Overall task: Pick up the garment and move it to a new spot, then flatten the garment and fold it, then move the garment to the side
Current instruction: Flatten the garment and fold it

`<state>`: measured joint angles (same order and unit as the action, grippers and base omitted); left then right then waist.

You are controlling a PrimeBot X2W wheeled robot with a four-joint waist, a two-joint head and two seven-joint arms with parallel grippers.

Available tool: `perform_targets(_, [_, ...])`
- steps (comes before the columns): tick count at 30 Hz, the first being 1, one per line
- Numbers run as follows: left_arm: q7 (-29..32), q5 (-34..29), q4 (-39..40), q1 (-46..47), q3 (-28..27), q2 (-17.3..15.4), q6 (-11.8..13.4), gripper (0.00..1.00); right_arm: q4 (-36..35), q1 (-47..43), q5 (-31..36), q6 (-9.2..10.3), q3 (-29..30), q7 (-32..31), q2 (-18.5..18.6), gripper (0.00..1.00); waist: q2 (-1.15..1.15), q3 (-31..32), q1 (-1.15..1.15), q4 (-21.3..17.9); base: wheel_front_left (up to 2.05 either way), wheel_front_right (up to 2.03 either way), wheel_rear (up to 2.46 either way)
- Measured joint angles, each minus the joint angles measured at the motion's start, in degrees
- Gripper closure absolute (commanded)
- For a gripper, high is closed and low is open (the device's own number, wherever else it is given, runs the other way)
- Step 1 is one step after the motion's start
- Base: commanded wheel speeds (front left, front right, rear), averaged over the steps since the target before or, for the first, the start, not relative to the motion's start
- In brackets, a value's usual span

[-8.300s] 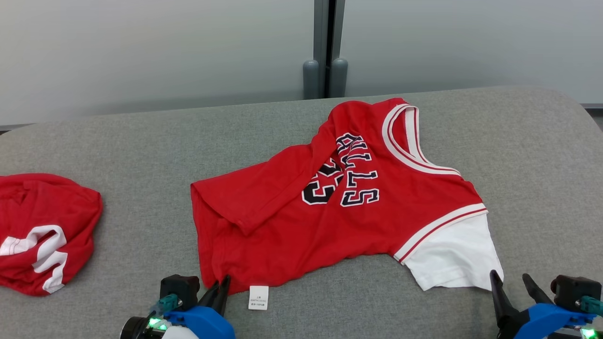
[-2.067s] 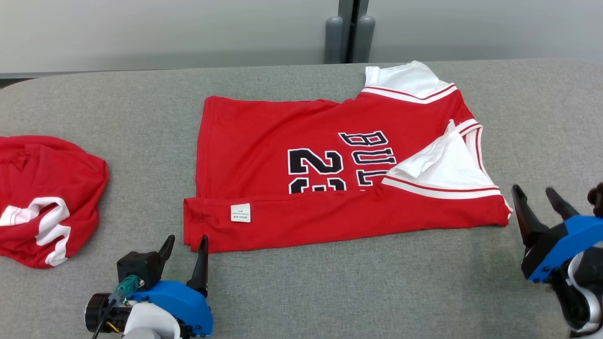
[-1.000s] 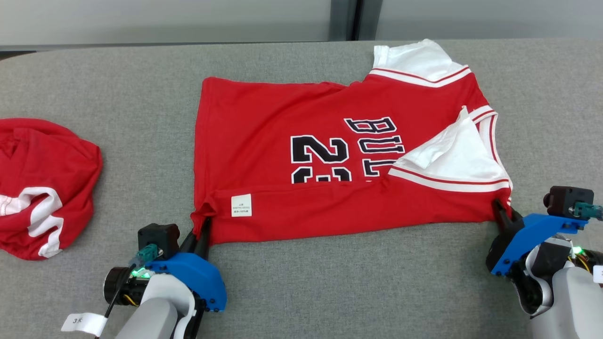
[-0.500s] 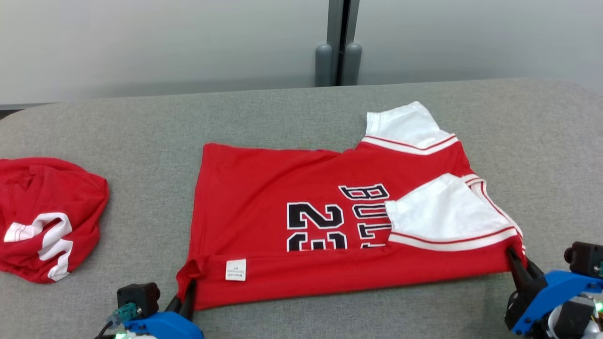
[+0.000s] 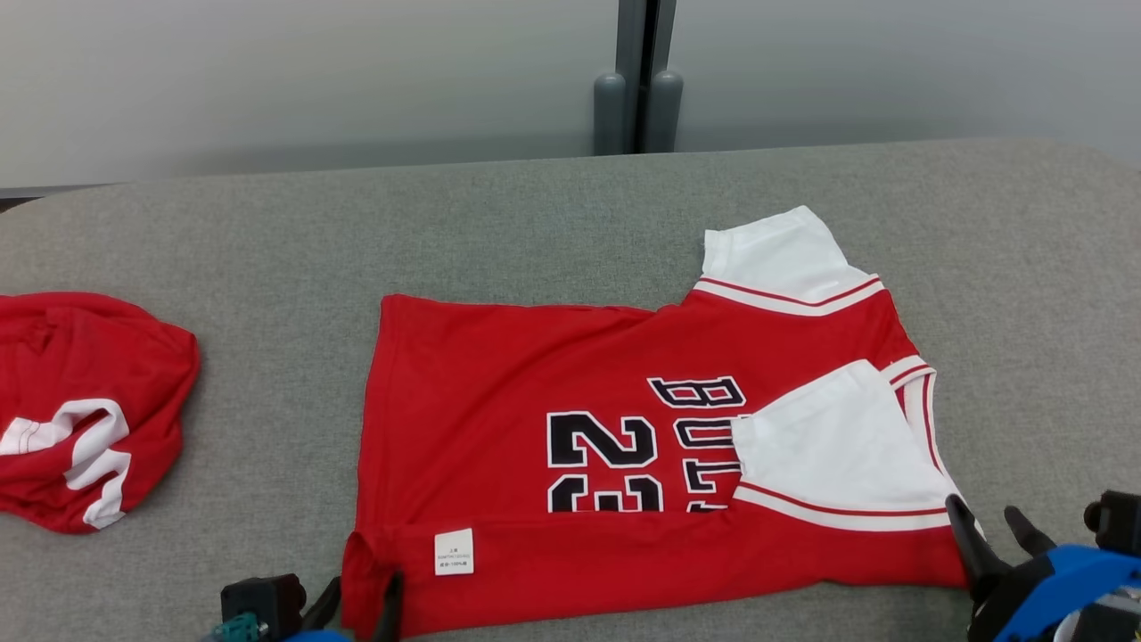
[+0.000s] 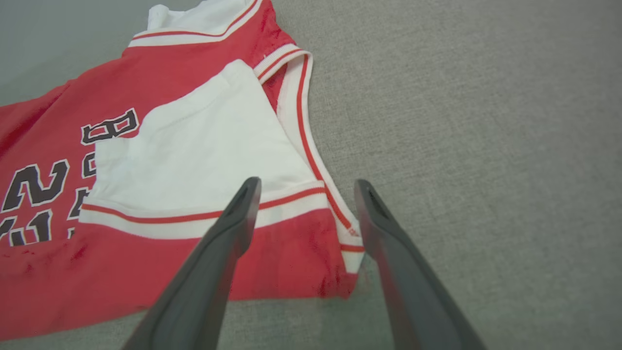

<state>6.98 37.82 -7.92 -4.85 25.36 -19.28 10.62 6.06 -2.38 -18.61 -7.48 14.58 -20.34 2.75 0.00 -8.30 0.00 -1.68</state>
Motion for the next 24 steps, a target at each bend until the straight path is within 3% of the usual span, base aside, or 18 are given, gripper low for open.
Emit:
perform_targets(7, [6.7,-0.6,4.3,6.2,-0.2,-4.6,-0.8,0.00,-5.6,10.2,4.4,-0.01,-1.7,-5.9,0.0,0.00,0.00,-3.1,0.00,-1.3,0.00,0.00,0.00])
perform_targets(14, [19.5,-0.6,5.3,22.0,-0.5,-12.8,-7.2,0.00,-4.4,26.4,2.7,0.00,-9.0,-14.5,3.5,0.00,0.00,-7.1,0.00,-3.1,0.00,0.00,0.00])
perform_targets(20, [29.4,3.0,3.7,33.1,-1.7,-16.8,-11.8,0.00,2.0,39.1,0.2,-0.01,-16.8,-15.9,3.9,0.00,0.00,-11.4,0.01,-6.1,0.00,0.00,0.00])
perform_targets(24, [34.4,3.4,1.4,40.0,-1.0,-18.0,-13.7,0.00,6.2,44.9,-0.7,0.00,-18.2,-14.6,4.1,0.00,0.00,-14.6,0.01,-6.9,0.00,0.00,0.00])
